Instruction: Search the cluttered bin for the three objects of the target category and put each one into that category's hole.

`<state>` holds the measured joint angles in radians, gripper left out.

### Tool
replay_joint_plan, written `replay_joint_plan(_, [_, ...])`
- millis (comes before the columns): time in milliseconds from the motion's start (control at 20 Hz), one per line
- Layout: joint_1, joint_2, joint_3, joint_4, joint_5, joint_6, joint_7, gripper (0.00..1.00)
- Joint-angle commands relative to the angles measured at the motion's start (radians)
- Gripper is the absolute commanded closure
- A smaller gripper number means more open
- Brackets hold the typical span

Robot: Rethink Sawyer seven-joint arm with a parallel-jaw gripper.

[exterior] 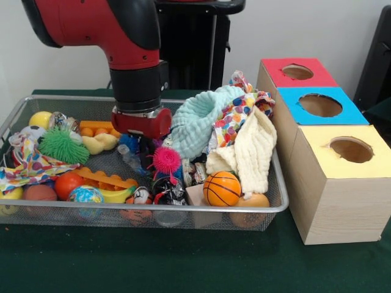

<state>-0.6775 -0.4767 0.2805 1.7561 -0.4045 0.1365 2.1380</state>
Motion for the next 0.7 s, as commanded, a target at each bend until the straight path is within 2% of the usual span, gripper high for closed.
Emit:
replay_joint_plan(50, [0.076,-0.072,-0.062,-0.018,0.025,0.172,0.043,1.00])
replay_joint_plan(200, [0.119,-0.144,-0.128,0.002,0.044,0.236,0.067,1.00])
replay_joint_plan(400, [0.199,-0.187,-0.237,-0.025,0.065,0.331,0.123,1.00])
replay_joint_plan(600, [0.263,-0.192,-0.331,-0.068,0.077,0.424,0.168,1.00])
replay_joint_plan(700, [0.265,-0.180,-0.343,-0.080,0.073,0.419,0.162,1.00])
